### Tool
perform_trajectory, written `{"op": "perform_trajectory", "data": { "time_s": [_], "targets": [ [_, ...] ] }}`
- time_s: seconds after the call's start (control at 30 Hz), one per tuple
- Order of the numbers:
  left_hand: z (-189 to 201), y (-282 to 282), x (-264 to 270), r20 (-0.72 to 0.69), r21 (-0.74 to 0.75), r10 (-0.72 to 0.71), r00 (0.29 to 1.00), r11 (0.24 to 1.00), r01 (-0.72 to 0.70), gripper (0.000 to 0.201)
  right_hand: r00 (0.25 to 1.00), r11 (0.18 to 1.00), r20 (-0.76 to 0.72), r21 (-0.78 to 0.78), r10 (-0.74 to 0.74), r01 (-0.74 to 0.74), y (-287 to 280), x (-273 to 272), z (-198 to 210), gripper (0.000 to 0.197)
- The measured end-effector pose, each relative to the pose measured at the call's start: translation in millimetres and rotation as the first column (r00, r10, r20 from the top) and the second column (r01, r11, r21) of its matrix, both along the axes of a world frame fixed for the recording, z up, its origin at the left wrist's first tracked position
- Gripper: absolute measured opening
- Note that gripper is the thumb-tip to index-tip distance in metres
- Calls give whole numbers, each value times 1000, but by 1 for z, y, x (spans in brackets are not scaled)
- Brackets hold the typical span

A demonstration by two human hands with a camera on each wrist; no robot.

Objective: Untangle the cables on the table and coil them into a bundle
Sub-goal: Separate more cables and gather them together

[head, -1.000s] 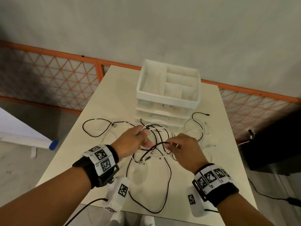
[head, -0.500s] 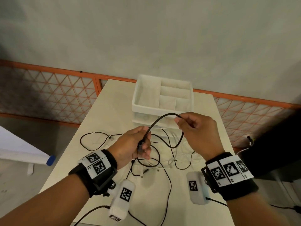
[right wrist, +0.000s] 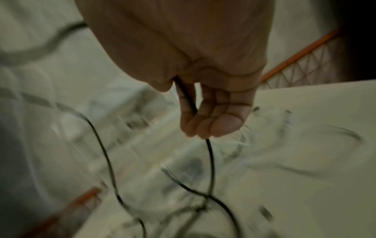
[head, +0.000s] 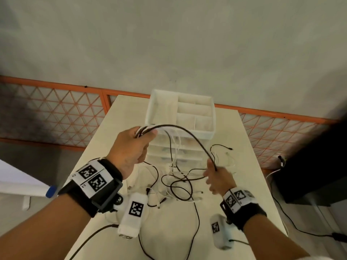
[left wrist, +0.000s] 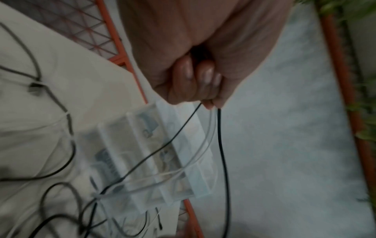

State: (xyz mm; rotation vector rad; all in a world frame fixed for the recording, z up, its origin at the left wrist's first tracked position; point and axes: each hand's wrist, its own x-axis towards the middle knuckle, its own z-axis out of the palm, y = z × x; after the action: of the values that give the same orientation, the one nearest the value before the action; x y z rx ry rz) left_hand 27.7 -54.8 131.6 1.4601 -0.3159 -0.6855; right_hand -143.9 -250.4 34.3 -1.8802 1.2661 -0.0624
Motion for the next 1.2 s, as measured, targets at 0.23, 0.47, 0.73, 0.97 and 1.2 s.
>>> {"op": "perform_trajectory", "data": {
  "time_s": [0.23, 0.47, 0.73, 0.97, 1.2],
  "targets": [
    [-27, -19, -17, -97, 121, 9, 995, 993, 2, 22, 711, 974, 666, -169, 227, -153, 16, 36, 141, 59],
    [-22, -53, -47, -70, 28, -174, 982, 984, 176, 28, 551, 920, 739, -349, 389, -182, 34, 46, 183, 54],
    [-42, -24, -7, -181, 165, 72, 981, 985, -42, 25, 709, 898, 687, -398, 157, 187, -29, 17, 151, 45],
    [-12, -4, 16, -166, 0, -117, 979, 993, 119, 32, 928, 966, 366, -207, -68, 153, -69, 12, 101, 56],
    [-18, -9, 9, -178, 93, -61, 982, 993, 79, 44, 720, 917, 652, -396, 237, 57, -50, 23, 158, 41]
  ]
}}
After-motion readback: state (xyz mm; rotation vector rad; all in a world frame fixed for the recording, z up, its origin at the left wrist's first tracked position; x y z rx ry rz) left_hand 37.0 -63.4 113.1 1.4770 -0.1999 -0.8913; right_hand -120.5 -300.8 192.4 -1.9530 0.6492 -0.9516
